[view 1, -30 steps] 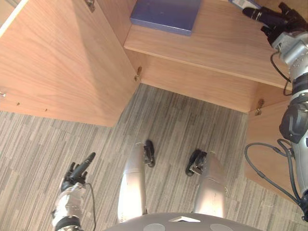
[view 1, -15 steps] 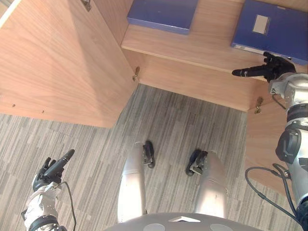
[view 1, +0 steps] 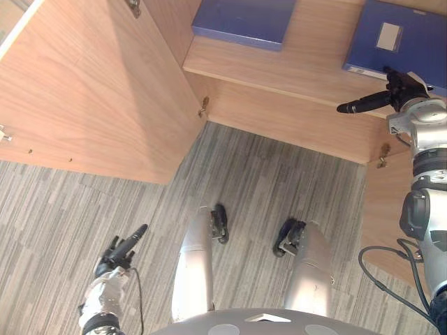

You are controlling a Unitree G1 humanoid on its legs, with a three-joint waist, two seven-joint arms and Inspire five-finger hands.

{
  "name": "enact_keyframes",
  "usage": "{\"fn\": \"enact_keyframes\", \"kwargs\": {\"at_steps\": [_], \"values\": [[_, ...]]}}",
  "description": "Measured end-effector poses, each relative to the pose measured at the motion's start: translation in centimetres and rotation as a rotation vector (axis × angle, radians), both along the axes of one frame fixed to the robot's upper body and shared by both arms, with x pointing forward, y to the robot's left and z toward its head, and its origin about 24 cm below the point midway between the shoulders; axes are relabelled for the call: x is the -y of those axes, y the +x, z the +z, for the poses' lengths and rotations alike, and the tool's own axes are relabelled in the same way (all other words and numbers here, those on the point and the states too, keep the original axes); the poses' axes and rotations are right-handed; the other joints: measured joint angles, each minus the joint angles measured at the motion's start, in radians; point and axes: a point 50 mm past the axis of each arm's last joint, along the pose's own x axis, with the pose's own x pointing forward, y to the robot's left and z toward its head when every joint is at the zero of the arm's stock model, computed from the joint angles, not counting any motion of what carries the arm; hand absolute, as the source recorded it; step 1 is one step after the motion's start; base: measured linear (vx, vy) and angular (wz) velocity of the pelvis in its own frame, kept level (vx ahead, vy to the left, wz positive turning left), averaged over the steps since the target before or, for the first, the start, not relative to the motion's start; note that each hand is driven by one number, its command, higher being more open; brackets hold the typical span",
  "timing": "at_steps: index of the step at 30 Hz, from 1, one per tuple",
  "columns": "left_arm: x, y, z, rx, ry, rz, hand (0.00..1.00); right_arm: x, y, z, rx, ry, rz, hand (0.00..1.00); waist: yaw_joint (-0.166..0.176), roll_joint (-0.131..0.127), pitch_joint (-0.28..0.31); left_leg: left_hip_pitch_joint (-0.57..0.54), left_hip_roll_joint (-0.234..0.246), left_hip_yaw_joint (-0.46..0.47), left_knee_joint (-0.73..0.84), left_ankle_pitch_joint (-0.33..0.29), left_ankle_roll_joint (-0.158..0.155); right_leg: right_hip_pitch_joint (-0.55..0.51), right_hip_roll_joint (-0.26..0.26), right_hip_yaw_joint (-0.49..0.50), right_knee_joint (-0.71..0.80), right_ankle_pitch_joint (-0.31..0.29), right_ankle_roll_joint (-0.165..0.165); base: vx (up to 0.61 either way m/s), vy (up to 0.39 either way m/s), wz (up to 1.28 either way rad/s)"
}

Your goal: Walk over to the cabinet, pick up the folder, carry it to the office cabinet, place the folder inside the office cabinet, then close the office cabinet door

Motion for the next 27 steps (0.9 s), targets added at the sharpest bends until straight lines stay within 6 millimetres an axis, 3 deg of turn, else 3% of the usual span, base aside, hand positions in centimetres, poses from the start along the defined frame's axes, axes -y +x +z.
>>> {"fn": "enact_keyframes", "kwargs": {"at_steps": [4,7,9,13,15,16,22,27], "values": [[1.2,-0.2,-0.7,-0.03,-0.031,0.019,1.0,-1.0,0.3,-1.6,-0.045,-0.016,0.029,1.0,-0.008,0.0,0.0,0.098,0.008,0.008,-0.084,0.02,-0.01,0.097,0.031,-0.016,-0.093,0.027,0.004,0.06,-0.005,-0.11],[2.1,-0.5,-1.3,-0.061,-0.047,0.017,1.0,-2.2,0.2,-5.3,-0.154,-0.031,0.072,1.0,-0.009,-0.002,-0.02,0.245,0.007,0.029,-0.235,0.066,-0.021,0.236,0.067,-0.041,-0.246,0.078,0.011,0.11,-0.029,-0.16],[2.8,-0.6,-1.7,-0.083,-0.048,0.004,1.0,-3.3,-0.4,-9.5,-0.276,-0.045,0.115,1.0,-0.01,-0.02,-0.064,0.353,0.005,0.046,-0.372,0.111,-0.034,0.336,0.101,-0.064,-0.38,0.123,0.014,0.17,-0.066,-0.14],[4.1,-0.3,-2.1,-0.109,-0.053,-0.083,1.0,-4.8,-2.6,-15.6,-0.445,0.005,0.181,1.0,-0.014,-0.06,-0.126,0.533,0.004,0.08,-0.615,0.201,-0.063,0.487,0.166,-0.097,-0.616,0.213,0.022,0.15,-0.051,-0.21],[5.1,-0.6,-2.6,-0.14,-0.07,-0.135,1.0,-4.8,-3.5,-17.4,-0.509,0.008,0.199,1.0,-0.022,-0.061,-0.148,0.6,0.004,0.09,-0.709,0.235,-0.071,0.556,0.205,-0.099,-0.724,0.27,0.024,0.19,-0.011,-0.39],[5.7,-1.1,-3.0,-0.172,-0.078,-0.174,1.0,-5.0,-3.9,-18.2,-0.556,-0.021,0.218,1.0,-0.039,-0.061,-0.149,0.66,0.0,0.096,-0.784,0.261,-0.07,0.61,0.232,-0.091,-0.819,0.323,0.031,0.2,0.01,-0.45],[6.3,-1.3,-3.3,-0.206,-0.064,-0.259,1.0,-7.0,-5.3,-19.7,-0.631,-0.148,0.391,1.0,-0.089,-0.081,-0.171,0.742,-0.033,0.136,-0.85,0.273,-0.067,0.699,0.26,-0.01,-1.024,0.445,0.042,0.05,0.064,-0.48],[6.3,0.4,-2.6,-0.175,-0.007,-0.355,1.0,-8.1,-8.3,-23.9,-0.669,0.064,0.385,1.0,-0.094,-0.089,-0.189,0.802,-0.051,0.133,-0.852,0.255,-0.075,0.756,0.259,0.041,-1.088,0.487,0.042,-0.05,0.038,-0.26]]}}
